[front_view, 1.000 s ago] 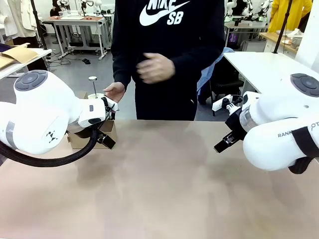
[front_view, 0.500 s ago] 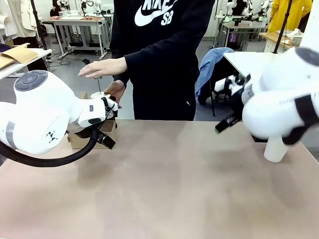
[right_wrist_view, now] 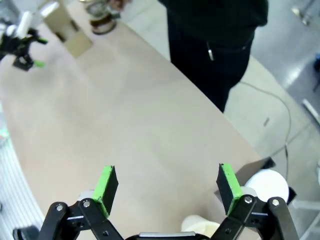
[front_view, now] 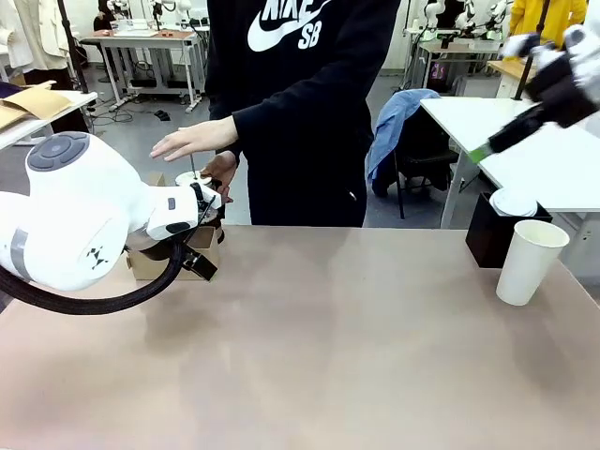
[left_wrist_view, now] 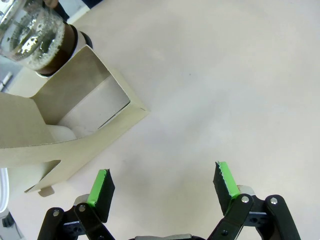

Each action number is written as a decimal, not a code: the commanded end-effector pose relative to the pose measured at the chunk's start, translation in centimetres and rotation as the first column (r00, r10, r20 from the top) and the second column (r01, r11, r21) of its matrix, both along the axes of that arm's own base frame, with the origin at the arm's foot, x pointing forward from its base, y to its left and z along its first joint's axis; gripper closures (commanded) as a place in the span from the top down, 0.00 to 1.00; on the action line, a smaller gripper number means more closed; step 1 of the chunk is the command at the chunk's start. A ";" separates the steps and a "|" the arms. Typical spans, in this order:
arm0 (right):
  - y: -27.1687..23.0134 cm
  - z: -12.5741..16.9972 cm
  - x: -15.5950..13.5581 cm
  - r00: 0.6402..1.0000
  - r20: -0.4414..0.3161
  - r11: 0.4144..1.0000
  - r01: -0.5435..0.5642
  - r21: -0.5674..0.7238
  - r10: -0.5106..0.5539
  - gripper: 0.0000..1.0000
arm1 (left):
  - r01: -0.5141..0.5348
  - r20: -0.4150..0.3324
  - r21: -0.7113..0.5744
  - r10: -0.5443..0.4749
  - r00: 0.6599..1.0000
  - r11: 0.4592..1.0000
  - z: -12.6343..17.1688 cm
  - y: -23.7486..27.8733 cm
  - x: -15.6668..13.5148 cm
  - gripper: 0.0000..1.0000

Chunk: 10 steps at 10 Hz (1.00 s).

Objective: Pour a drink into a cup and package it in a carrier.
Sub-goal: Pick up the 600 ml Paper Cup and place it in the middle top area of the table.

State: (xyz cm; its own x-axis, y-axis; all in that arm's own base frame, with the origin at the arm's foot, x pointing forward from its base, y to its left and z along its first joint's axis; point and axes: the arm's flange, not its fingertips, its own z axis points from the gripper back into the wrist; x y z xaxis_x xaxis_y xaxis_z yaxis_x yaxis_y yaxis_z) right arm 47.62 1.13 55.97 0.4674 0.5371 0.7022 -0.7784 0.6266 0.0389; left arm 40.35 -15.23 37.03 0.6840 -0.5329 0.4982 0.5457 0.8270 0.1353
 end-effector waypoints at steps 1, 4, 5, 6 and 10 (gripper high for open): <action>-8.3 -1.6 -1.8 0.993 0.053 0.990 -0.111 0.085 0.107 1.00 | 0.000 0.000 0.000 0.000 1.000 1.000 0.0 0.0 0.0 1.00; -17.8 -6.3 -6.9 0.929 0.295 0.949 -0.276 0.154 0.222 1.00 | 0.000 0.000 0.000 0.000 1.000 1.000 0.0 0.0 0.0 1.00; -19.5 -8.2 -7.6 0.916 0.308 0.937 -0.314 0.156 0.256 1.00 | 0.000 0.000 0.000 0.000 1.000 1.000 0.0 0.0 0.0 1.00; -19.9 -9.5 -7.6 0.920 0.300 0.935 -0.313 0.168 0.254 1.00 | 0.000 0.000 0.000 0.000 1.000 1.000 0.0 0.0 0.0 1.00; -20.2 -8.3 -9.6 0.925 0.309 0.948 -0.280 0.151 0.223 1.00 | 0.000 0.000 0.000 0.000 1.000 1.000 0.0 0.0 0.0 1.00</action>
